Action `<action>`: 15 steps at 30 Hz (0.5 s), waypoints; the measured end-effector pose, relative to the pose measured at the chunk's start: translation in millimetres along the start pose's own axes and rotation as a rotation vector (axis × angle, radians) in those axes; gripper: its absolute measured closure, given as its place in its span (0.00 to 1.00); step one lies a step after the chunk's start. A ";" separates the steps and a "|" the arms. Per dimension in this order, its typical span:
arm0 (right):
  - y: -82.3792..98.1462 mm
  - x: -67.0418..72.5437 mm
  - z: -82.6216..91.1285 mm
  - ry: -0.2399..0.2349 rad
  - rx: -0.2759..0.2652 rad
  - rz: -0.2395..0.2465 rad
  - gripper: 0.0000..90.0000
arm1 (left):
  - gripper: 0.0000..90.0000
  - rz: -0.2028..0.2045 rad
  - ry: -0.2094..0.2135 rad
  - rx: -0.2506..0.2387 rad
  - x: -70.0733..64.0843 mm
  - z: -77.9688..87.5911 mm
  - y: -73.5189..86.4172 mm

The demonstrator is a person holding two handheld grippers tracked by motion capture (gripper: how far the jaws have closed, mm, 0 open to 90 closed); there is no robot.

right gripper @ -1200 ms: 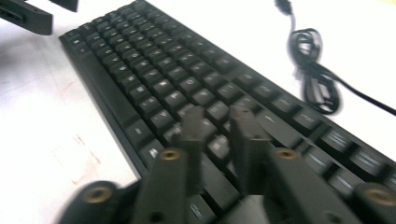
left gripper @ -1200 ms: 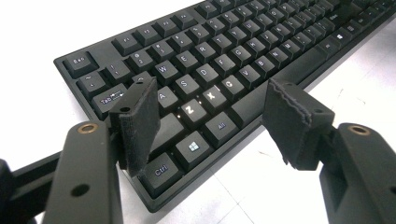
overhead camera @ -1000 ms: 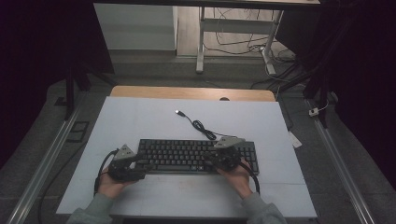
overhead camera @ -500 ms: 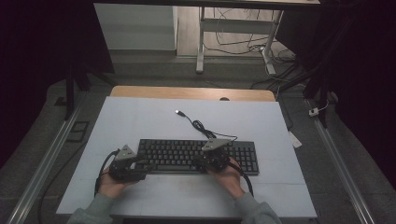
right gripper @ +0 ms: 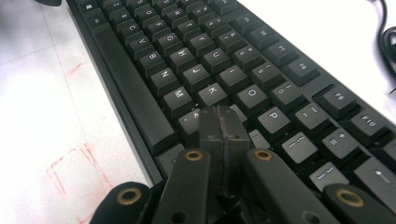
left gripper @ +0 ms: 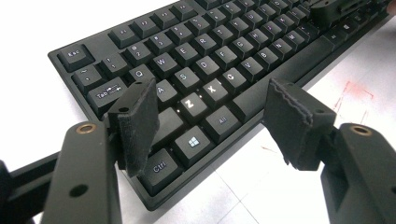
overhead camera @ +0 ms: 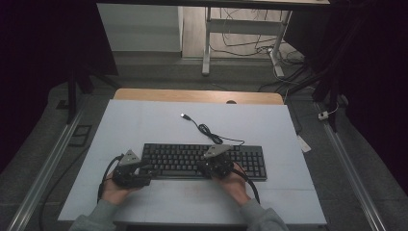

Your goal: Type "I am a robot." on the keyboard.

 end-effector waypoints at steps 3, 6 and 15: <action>-3.3 -1.8 7.8 0.004 -0.045 -0.001 1.00 | 0.39 0.002 -0.001 -0.004 0.1 0.7 -0.2; -4.1 -6.4 18.8 0.011 -0.088 -0.017 0.99 | 0.39 0.005 -0.001 -0.004 0.6 1.3 -0.1; 12.9 -21.9 43.1 0.108 -0.104 -0.055 0.62 | 0.39 0.003 -0.003 -0.006 1.8 1.7 0.0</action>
Point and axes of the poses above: each handheld gripper's, and its own axes: z roughly backward along the jaws, y roughly out of its underside, x roughly to its left, the point moved 6 cm from there along -z, roughly forward along the jaws, and after that the axes turned 8 degrees about -y, right-handed, at the moved point
